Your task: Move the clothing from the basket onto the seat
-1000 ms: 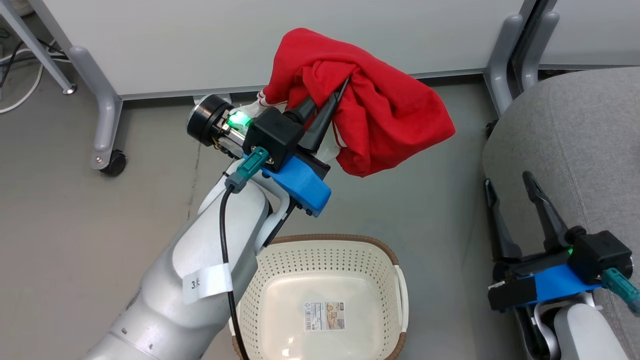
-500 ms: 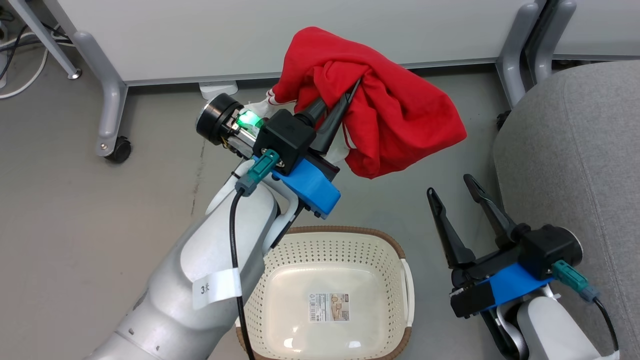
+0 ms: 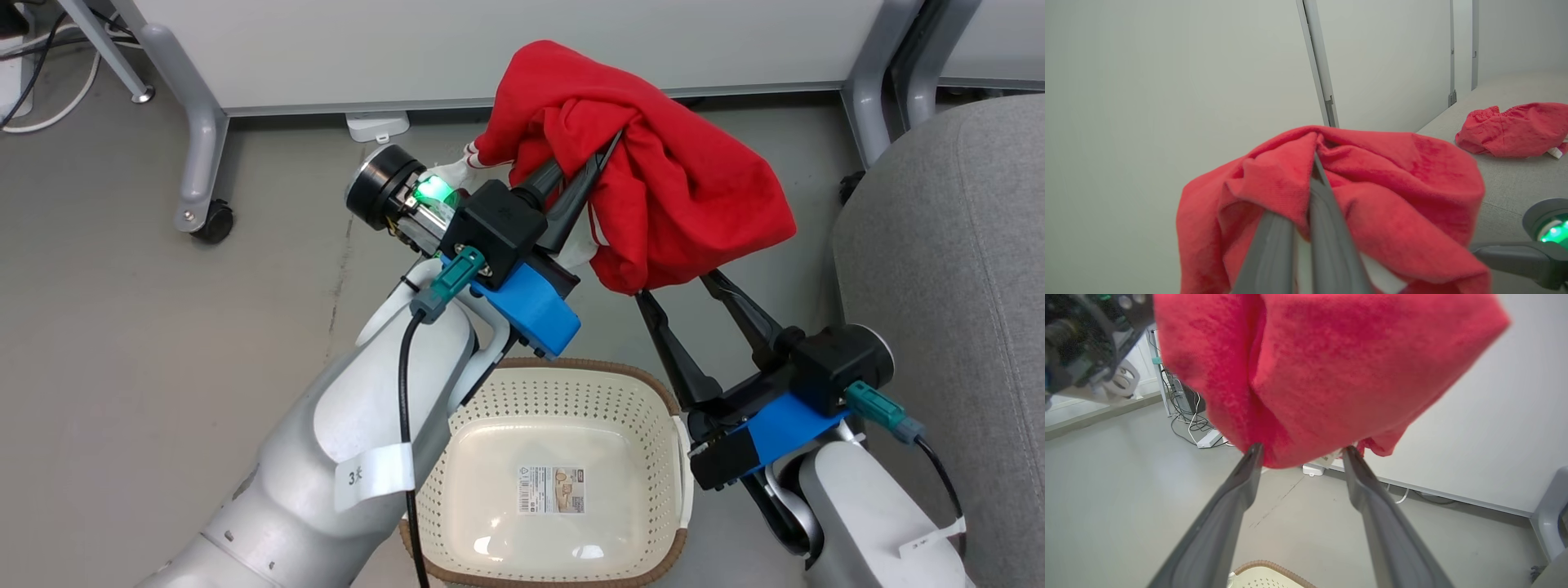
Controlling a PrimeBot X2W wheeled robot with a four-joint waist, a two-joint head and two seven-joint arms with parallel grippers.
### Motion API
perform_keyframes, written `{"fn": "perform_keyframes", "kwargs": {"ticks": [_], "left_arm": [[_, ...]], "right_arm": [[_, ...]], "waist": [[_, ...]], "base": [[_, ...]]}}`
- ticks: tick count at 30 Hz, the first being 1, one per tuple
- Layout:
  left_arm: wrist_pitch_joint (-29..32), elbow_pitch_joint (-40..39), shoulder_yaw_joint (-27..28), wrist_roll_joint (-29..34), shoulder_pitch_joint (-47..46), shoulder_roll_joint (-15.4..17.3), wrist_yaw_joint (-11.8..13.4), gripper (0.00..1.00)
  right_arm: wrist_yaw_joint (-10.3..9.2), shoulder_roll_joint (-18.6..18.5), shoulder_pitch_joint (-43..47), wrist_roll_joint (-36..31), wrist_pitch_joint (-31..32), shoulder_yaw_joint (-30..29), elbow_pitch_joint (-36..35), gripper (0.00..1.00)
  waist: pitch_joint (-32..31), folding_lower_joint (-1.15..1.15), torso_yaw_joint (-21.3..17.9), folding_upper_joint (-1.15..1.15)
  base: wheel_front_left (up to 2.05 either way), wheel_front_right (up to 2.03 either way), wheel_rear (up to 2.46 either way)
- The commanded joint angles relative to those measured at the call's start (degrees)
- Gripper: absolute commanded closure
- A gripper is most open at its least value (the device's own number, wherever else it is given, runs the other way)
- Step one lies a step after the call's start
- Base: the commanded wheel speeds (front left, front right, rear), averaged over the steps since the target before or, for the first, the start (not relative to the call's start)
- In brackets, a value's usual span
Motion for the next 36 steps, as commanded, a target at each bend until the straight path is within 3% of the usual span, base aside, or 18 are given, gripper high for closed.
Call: {"fn": "perform_keyframes", "kwargs": {"ticks": [1,21,22,23,36], "left_arm": [[-0.29,-0.20,-0.15,-0.13,-0.72,-0.06,-0.10,1.00],[-0.29,-0.61,-0.64,-0.43,-1.33,-0.40,-0.12,1.00],[-0.29,-0.64,-0.61,-0.36,-1.30,-0.40,-0.12,1.00],[-0.29,-0.67,-0.60,-0.33,-1.26,-0.40,-0.11,1.00],[-0.29,-0.74,-0.43,-0.41,-0.73,-0.43,-0.12,1.00]], "right_arm": [[0.01,-0.01,-0.80,0.34,-0.20,0.15,0.35,0.00],[0.01,-0.23,-5.05,3.57,-0.20,2.14,-2.46,0.00],[0.01,-0.07,-5.06,3.69,-0.20,1.92,-2.80,0.14],[0.01,0.05,-4.95,3.80,-0.20,1.84,-2.99,1.00],[0.01,-0.15,-4.47,4.13,-0.20,2.06,-3.23,1.00]], "waist": [[0.11,0.00,0.16,0.00],[0.95,0.00,1.23,0.00],[0.94,0.00,1.22,0.00],[0.93,0.00,1.21,0.00],[0.61,0.00,1.19,0.00]], "base": [[0.00,0.00,0.00],[0.00,0.00,0.00],[0.00,0.00,0.00],[0.00,0.00,0.00],[0.00,0.00,0.00]]}}
